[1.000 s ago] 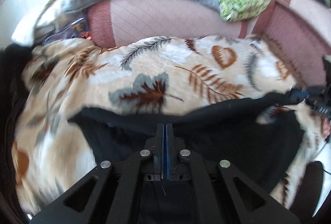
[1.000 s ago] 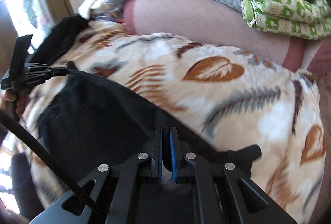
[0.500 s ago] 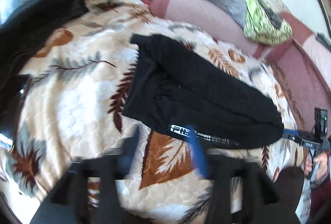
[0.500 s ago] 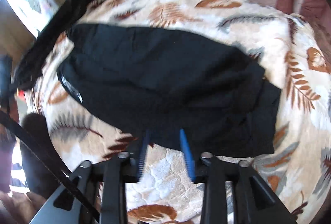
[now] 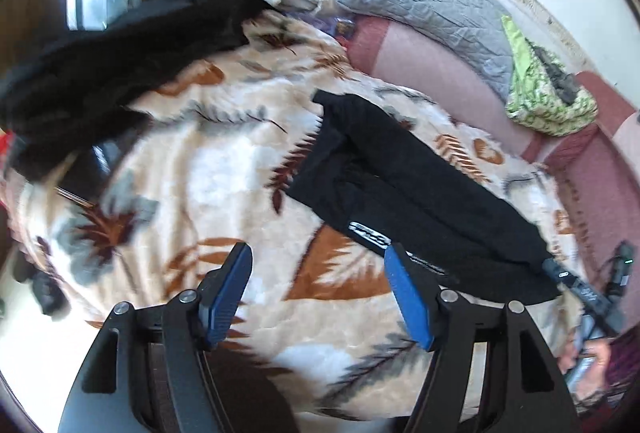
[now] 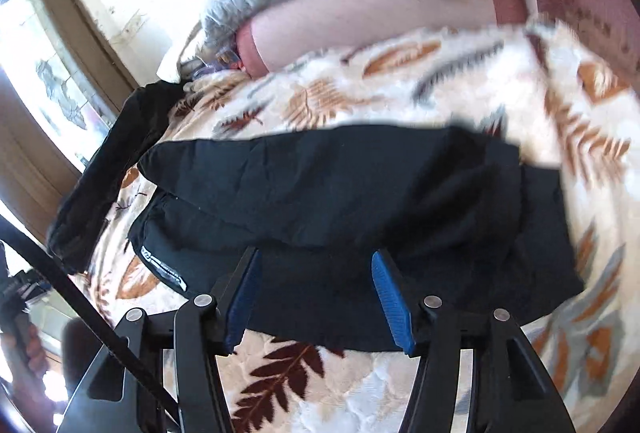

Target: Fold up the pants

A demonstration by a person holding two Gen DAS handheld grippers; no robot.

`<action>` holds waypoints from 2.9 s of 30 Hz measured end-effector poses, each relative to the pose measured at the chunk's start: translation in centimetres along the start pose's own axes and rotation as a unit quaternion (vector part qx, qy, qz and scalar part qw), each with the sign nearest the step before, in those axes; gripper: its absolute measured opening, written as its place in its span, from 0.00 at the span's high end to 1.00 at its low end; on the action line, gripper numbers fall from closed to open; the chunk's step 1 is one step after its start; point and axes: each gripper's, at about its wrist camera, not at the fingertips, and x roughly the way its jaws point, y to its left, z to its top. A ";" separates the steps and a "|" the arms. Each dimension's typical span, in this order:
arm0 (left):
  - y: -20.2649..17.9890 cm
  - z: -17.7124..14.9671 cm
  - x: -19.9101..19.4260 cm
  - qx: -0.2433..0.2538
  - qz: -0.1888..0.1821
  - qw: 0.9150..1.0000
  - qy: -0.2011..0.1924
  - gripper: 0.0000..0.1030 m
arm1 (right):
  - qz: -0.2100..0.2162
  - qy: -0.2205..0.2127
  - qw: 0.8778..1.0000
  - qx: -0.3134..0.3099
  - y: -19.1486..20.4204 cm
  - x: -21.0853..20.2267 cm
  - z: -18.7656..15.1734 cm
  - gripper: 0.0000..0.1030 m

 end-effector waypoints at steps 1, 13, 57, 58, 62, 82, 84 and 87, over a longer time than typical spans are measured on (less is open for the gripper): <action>-0.1 0.0 -0.3 0.002 0.004 1.000 -0.002 0.34 | -0.006 -0.010 1.000 -0.009 0.1 -0.5 0.0 0.39; 0.5 1.2 -2.1 -0.035 0.005 0.999 -0.018 0.25 | -0.010 -0.040 0.999 0.031 -2.1 -2.5 -0.1 0.37; 0.5 15.7 23.6 -0.102 -0.159 0.970 0.151 0.87 | -0.089 0.076 0.990 0.083 -7.3 4.8 4.7 0.96; 0.1 15.7 22.9 -0.094 -0.155 0.972 0.149 0.88 | -0.086 0.077 0.990 0.080 -6.9 4.7 4.7 0.96; -1.0 16.3 20.1 -0.090 -0.159 0.972 0.146 0.88 | -0.063 0.055 0.993 0.085 -6.2 2.8 5.6 0.97; 5.3 7.4 18.2 -0.182 -0.167 0.948 0.203 0.67 | -0.114 0.100 0.980 0.127 -10.4 -1.6 1.5 0.94; 5.4 8.0 16.6 -0.159 -0.157 0.958 0.181 0.56 | -0.107 0.075 0.982 0.138 -10.6 -3.2 2.1 0.81; 6.6 8.8 14.1 -0.146 -0.140 0.969 0.141 0.51 | -0.135 0.041 0.983 0.118 -10.4 -5.1 3.2 0.49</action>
